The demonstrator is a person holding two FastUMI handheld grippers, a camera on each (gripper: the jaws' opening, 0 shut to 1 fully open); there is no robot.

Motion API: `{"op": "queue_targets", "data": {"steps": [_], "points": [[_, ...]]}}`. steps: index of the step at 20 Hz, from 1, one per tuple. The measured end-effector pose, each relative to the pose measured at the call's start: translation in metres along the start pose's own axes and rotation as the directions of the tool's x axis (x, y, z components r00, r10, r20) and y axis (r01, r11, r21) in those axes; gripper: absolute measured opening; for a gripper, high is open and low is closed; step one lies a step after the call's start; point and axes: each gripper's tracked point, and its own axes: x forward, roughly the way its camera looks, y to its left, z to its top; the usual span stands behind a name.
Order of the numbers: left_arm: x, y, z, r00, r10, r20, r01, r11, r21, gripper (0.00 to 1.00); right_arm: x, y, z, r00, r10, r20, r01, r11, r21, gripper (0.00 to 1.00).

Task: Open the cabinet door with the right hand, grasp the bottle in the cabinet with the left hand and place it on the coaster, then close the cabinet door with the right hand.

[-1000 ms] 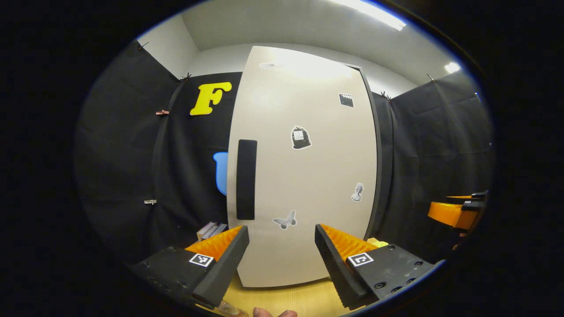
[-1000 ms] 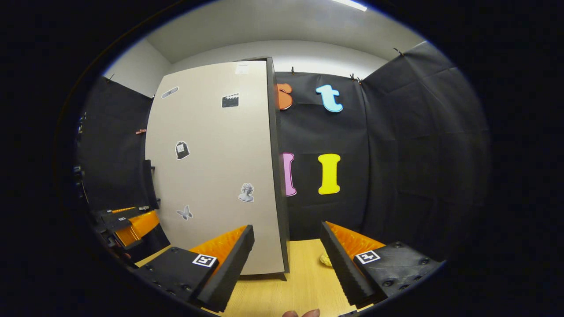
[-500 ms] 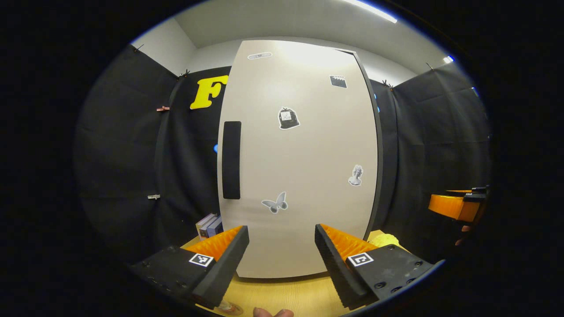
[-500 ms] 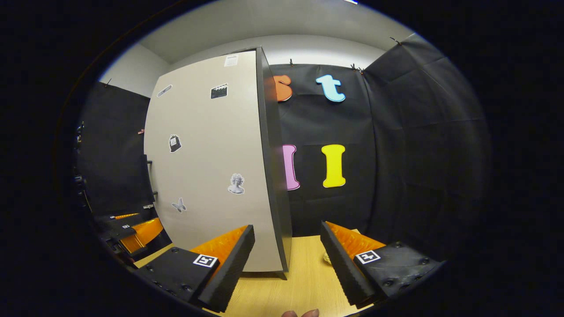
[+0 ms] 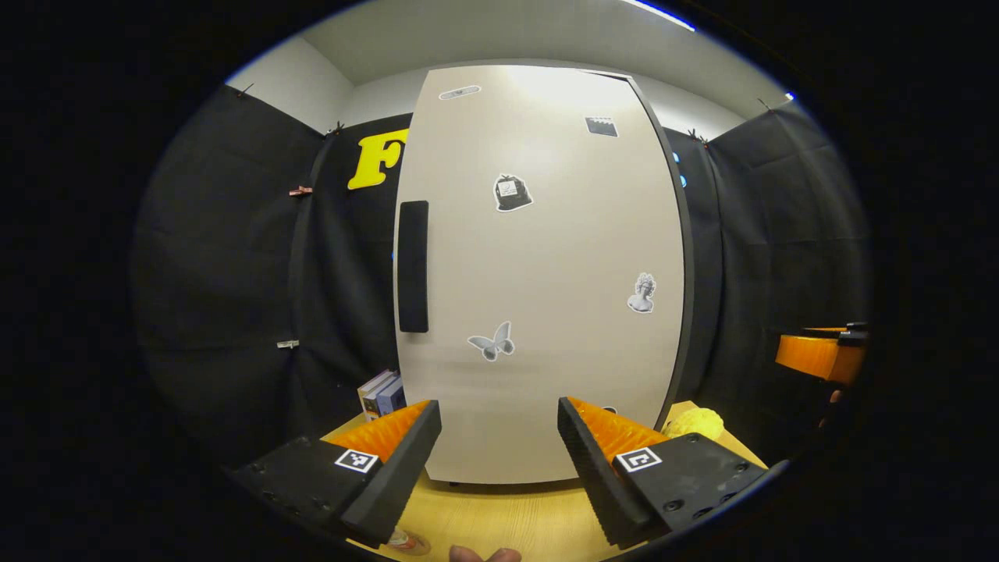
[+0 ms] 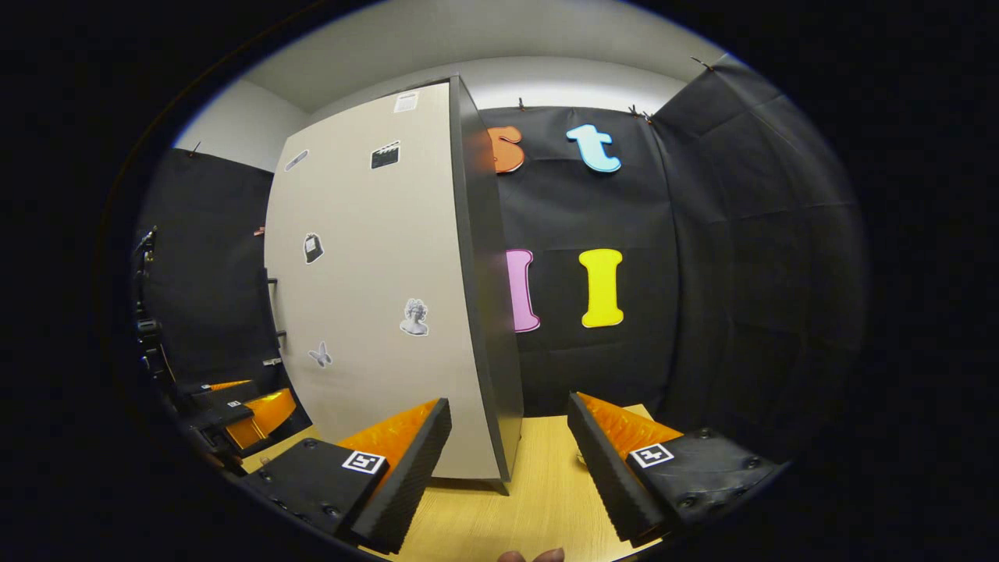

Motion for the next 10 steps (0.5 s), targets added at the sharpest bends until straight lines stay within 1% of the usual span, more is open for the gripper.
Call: {"op": "queue_targets", "data": {"steps": [2,6,10], "points": [[0.0000,0.0008,-0.0010,1.000,0.010,-0.004,-0.010,1.000,0.012,0.95,-0.0007,0.0036,-0.0008,1.000,0.021,0.002,-0.021,1.000,-0.014,0.97],[0.0030,-0.0006,-0.0001,1.000,0.013,0.011,-0.013,1.000,0.018,0.95,-0.0011,0.0048,-0.0029,0.999,0.044,-0.007,-0.044,0.999,0.000,0.97],[-0.0053,-0.0009,-0.0029,0.999,0.041,0.016,-0.041,0.999,0.003,0.95,-0.0033,0.0095,-0.0004,0.998,0.067,-0.008,-0.068,0.998,-0.016,0.98]]}}
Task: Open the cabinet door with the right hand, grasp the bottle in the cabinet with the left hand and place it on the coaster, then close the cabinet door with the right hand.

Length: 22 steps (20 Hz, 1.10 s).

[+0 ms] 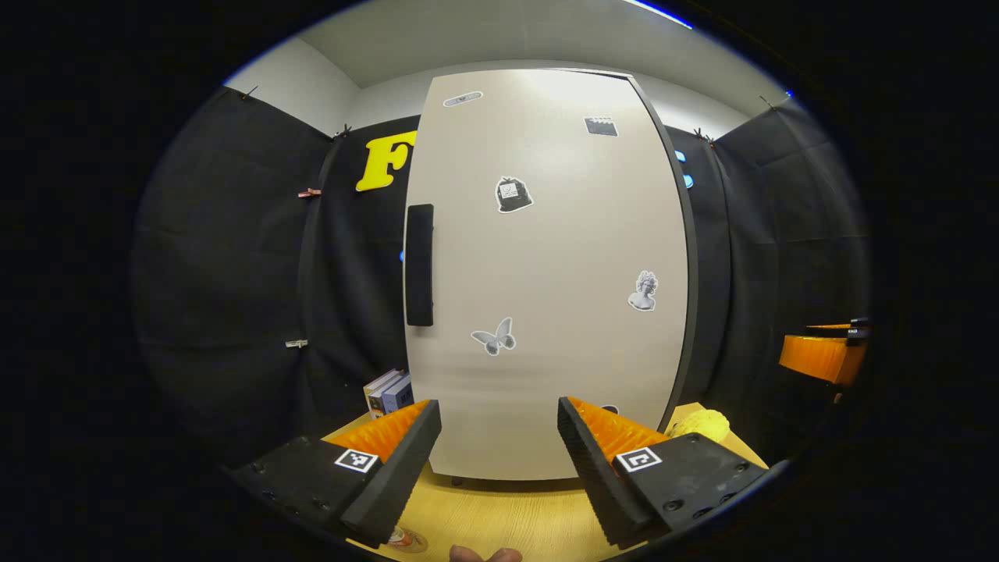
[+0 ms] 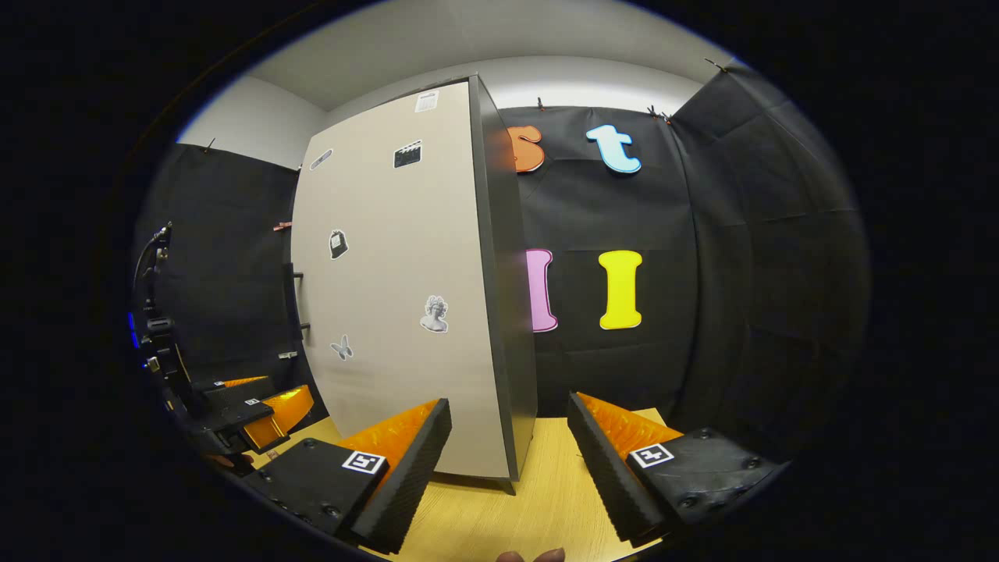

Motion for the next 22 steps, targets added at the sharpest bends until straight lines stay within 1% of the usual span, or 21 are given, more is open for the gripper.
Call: {"op": "queue_targets", "data": {"steps": [7,10,13,15,19,22], "points": [[-0.009,0.005,0.000,1.000,0.021,0.008,-0.020,1.000,-0.011,0.95,-0.014,0.021,0.003,0.998,0.054,0.016,-0.053,0.998,-0.043,0.97],[-0.014,0.006,0.001,1.000,0.019,0.018,-0.019,1.000,-0.017,0.95,-0.018,0.024,0.008,0.998,0.055,0.030,-0.053,0.997,-0.062,0.97],[-0.016,0.007,0.001,1.000,0.016,0.026,-0.015,1.000,-0.019,0.95,-0.020,0.026,0.010,0.998,0.053,0.029,-0.051,0.997,-0.056,0.98],[-0.016,0.009,-0.002,1.000,0.021,0.022,-0.020,1.000,-0.007,0.95,-0.022,0.029,0.011,0.998,0.060,0.028,-0.058,0.997,-0.058,0.98],[-0.020,0.001,-0.007,1.000,0.003,0.017,-0.004,0.999,0.050,0.95,-0.025,0.035,0.015,0.996,0.081,0.036,-0.079,0.996,-0.050,0.98],[-0.025,-0.006,-0.009,1.000,-0.011,0.024,0.009,0.999,0.046,0.95,-0.027,0.040,0.026,0.994,0.089,0.065,-0.087,0.995,-0.041,0.98]]}}
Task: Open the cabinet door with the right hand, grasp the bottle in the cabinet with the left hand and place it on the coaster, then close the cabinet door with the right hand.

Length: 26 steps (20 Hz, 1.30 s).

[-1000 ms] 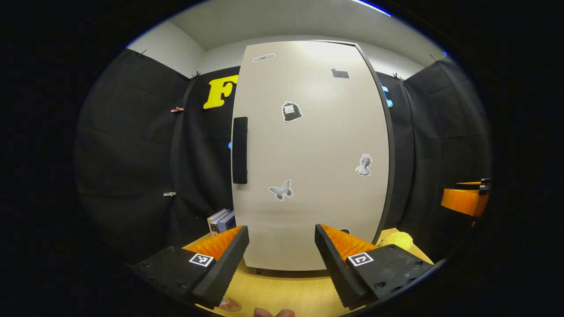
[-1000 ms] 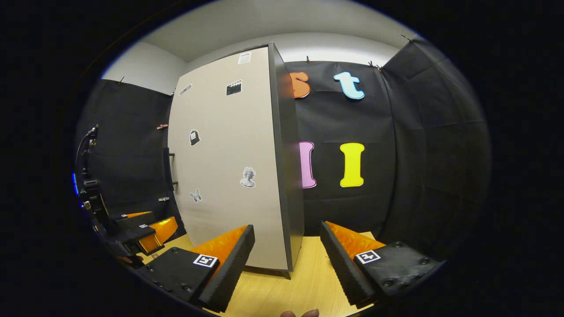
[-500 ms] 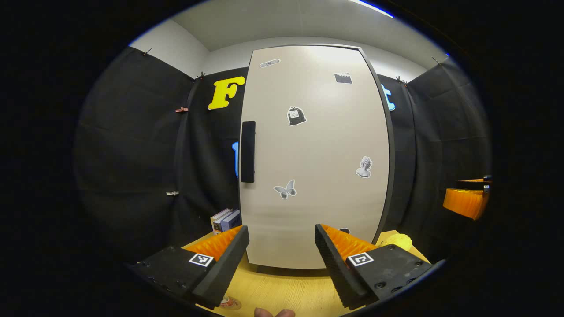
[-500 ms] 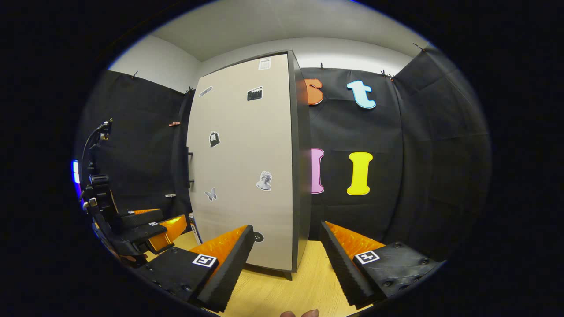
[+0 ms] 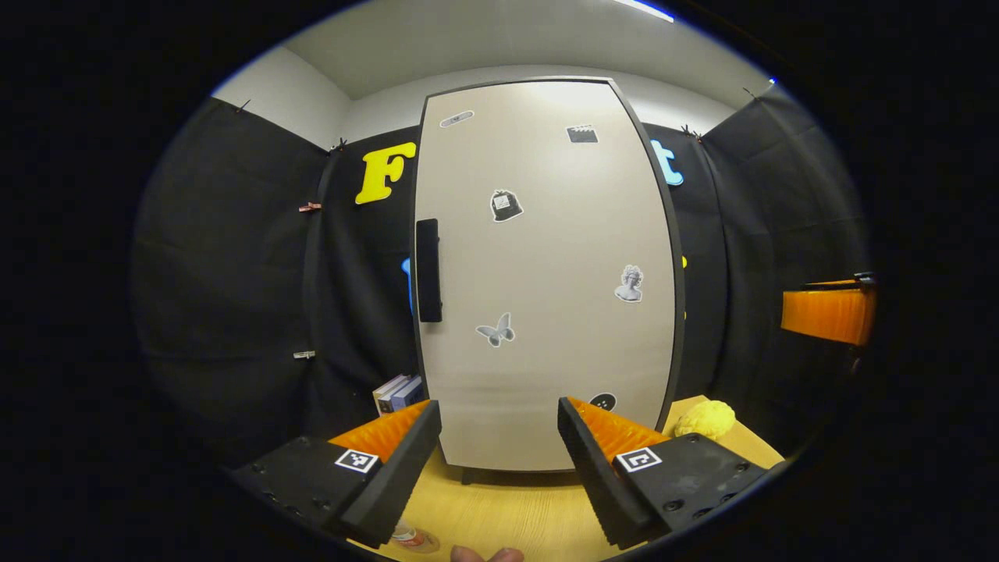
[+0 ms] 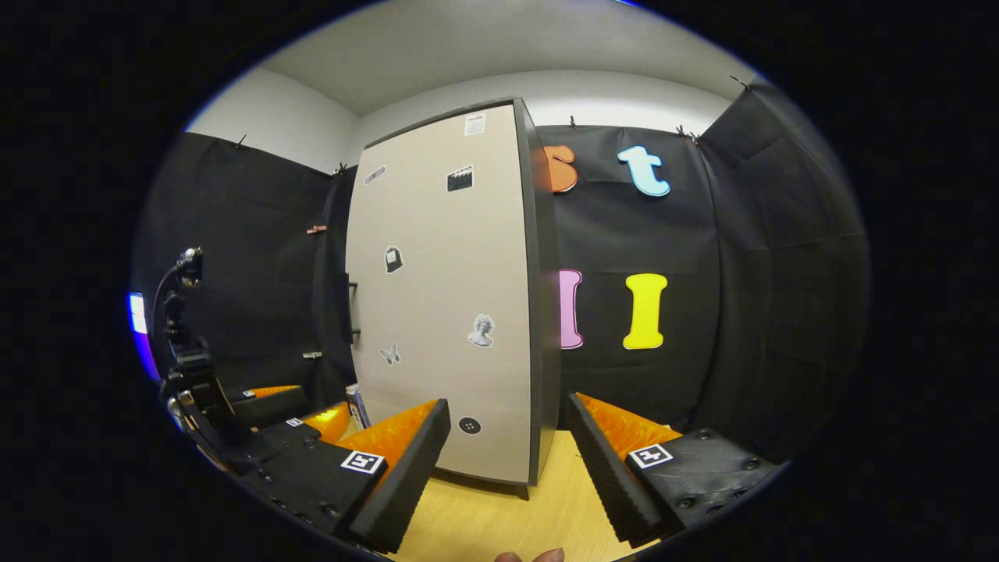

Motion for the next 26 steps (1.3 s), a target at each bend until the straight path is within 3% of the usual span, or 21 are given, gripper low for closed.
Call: {"op": "queue_targets", "data": {"steps": [5,9,12,13,14,20,21,26], "points": [[-0.006,-0.009,-0.001,1.000,-0.012,0.017,0.013,1.000,-0.007,0.95,-0.005,0.008,0.008,0.999,0.020,0.042,-0.018,0.999,-0.031,0.97],[-0.006,-0.015,-0.013,0.999,-0.031,-0.013,0.031,0.999,-0.045,0.95,0.004,0.004,0.010,0.997,-0.001,0.083,0.008,0.997,-0.077,0.96],[-0.004,-0.014,-0.015,0.999,-0.025,-0.026,0.025,0.999,-0.027,0.95,0.012,0.006,0.004,0.998,-0.005,0.070,0.007,0.999,-0.040,0.96],[-0.001,-0.015,-0.017,0.999,-0.023,-0.035,0.022,1.000,-0.017,0.95,0.016,0.006,-0.001,0.998,-0.007,0.054,0.009,0.999,-0.034,0.92],[0.000,-0.017,-0.017,0.999,-0.024,-0.039,0.024,1.000,-0.010,0.95,0.020,0.004,-0.005,0.999,-0.015,0.042,0.017,0.999,-0.030,0.96],[-0.001,-0.017,-0.015,0.999,-0.012,-0.030,0.010,0.998,-0.058,0.95,0.031,-0.005,-0.022,0.999,-0.036,0.006,0.036,0.998,-0.041,0.96],[-0.001,-0.014,-0.016,0.999,-0.004,-0.032,0.002,0.998,-0.070,0.95,0.031,-0.003,-0.023,0.999,-0.033,0.005,0.033,0.999,-0.040,1.00],[-0.002,-0.005,-0.017,0.999,0.020,-0.040,-0.022,0.998,-0.064,0.95,0.033,0.005,-0.023,1.000,-0.014,0.009,0.015,0.998,-0.054,0.96]]}}
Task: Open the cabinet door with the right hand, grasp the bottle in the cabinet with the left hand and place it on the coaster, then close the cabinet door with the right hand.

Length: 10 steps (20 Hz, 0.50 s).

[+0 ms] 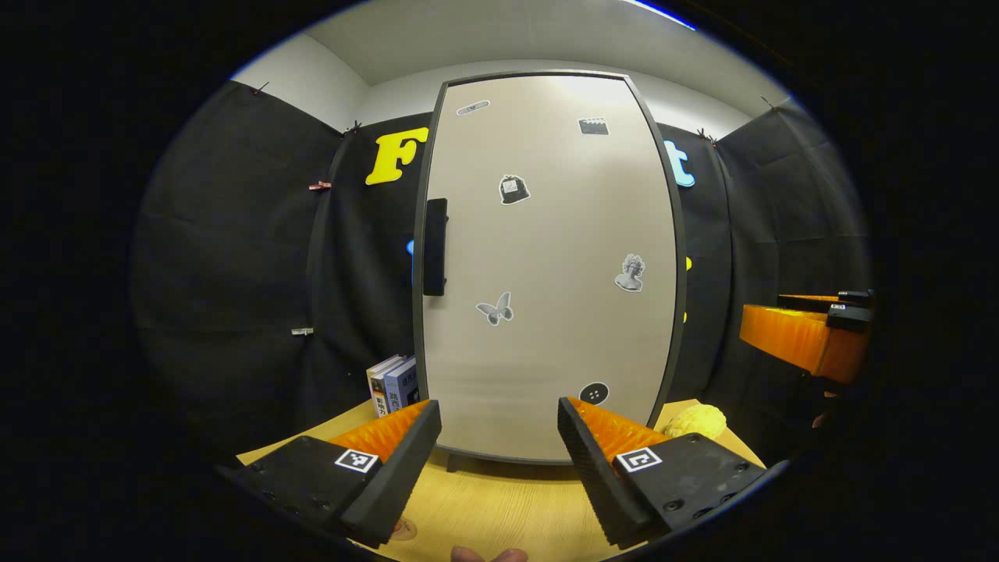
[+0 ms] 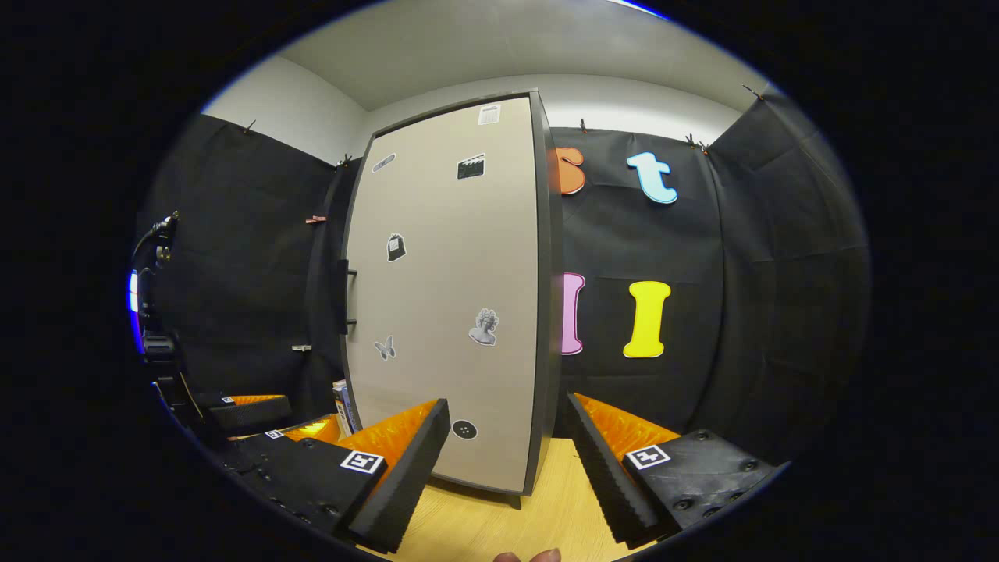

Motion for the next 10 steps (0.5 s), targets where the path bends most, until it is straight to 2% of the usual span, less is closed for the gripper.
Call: {"op": "queue_targets", "data": {"steps": [10], "points": [[-0.0057,-0.0088,0.0089,1.000,-0.014,0.027,0.014,1.000,0.003,0.95,-0.0062,0.0032,0.0002,1.000,0.008,-0.001,-0.008,1.000,-0.005,0.96]]}}
